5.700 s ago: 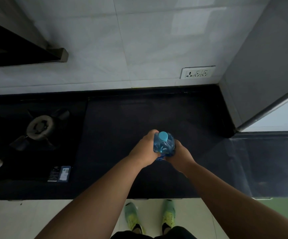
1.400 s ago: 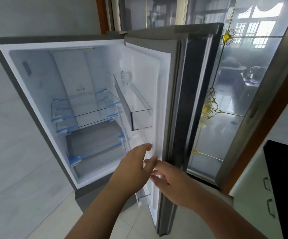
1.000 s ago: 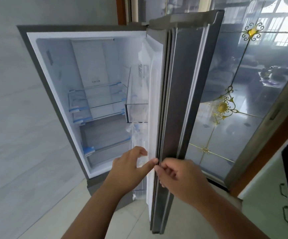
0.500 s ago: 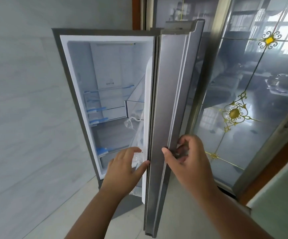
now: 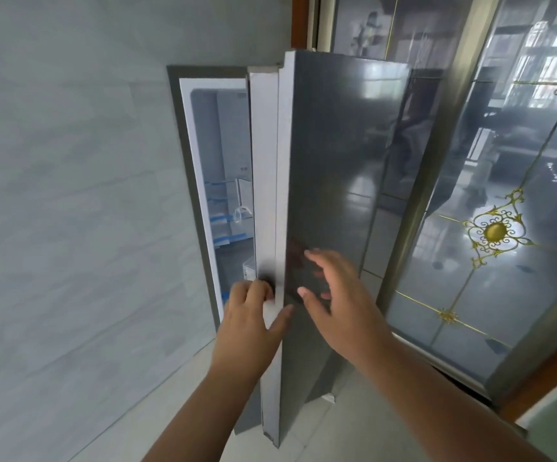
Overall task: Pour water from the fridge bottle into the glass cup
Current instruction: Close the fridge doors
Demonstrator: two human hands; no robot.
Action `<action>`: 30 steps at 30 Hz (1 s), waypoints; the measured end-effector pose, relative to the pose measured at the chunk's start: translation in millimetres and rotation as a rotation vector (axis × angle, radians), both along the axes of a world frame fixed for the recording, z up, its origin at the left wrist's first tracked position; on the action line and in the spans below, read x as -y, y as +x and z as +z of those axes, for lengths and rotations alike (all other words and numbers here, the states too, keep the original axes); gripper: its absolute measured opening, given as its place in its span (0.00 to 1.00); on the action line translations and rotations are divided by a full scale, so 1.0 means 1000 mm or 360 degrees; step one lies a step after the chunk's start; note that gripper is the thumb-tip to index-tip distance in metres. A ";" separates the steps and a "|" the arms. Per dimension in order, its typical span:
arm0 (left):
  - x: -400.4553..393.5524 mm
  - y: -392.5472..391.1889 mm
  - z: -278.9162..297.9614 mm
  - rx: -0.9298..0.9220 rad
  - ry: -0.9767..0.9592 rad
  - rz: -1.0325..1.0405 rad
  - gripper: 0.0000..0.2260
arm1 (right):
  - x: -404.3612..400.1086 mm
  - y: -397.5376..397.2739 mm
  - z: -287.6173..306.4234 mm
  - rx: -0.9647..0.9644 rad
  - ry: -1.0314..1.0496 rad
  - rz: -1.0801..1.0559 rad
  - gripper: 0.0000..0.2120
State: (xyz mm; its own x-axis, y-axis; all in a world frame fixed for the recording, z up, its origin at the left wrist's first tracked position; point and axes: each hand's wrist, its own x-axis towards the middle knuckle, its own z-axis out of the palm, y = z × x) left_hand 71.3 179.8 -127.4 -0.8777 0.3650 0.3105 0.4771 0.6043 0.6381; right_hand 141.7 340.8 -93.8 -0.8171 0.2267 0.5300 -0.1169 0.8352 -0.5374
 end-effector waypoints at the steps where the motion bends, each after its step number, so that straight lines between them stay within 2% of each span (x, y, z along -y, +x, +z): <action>1: 0.002 -0.006 0.000 -0.0012 -0.0019 0.0096 0.18 | 0.000 -0.005 0.002 0.0080 0.0051 0.0004 0.27; 5: 0.012 -0.035 -0.001 0.0021 0.0082 0.0226 0.19 | -0.006 -0.030 0.008 0.0334 0.0221 0.0045 0.30; 11: 0.019 -0.079 0.002 0.0117 0.0211 0.0455 0.11 | -0.033 -0.085 0.001 0.0374 0.0364 0.0122 0.34; 14: 0.021 -0.100 0.003 0.0095 0.0147 0.0486 0.09 | -0.038 -0.114 -0.006 0.0406 0.0422 0.0204 0.35; 25: 0.021 -0.181 0.001 0.0080 0.0147 0.0709 0.11 | -0.040 -0.184 -0.010 0.0469 0.0540 0.0311 0.36; 30: 0.017 -0.214 0.003 0.0090 0.0150 0.0757 0.12 | -0.044 -0.211 -0.011 0.0526 0.0443 0.0396 0.37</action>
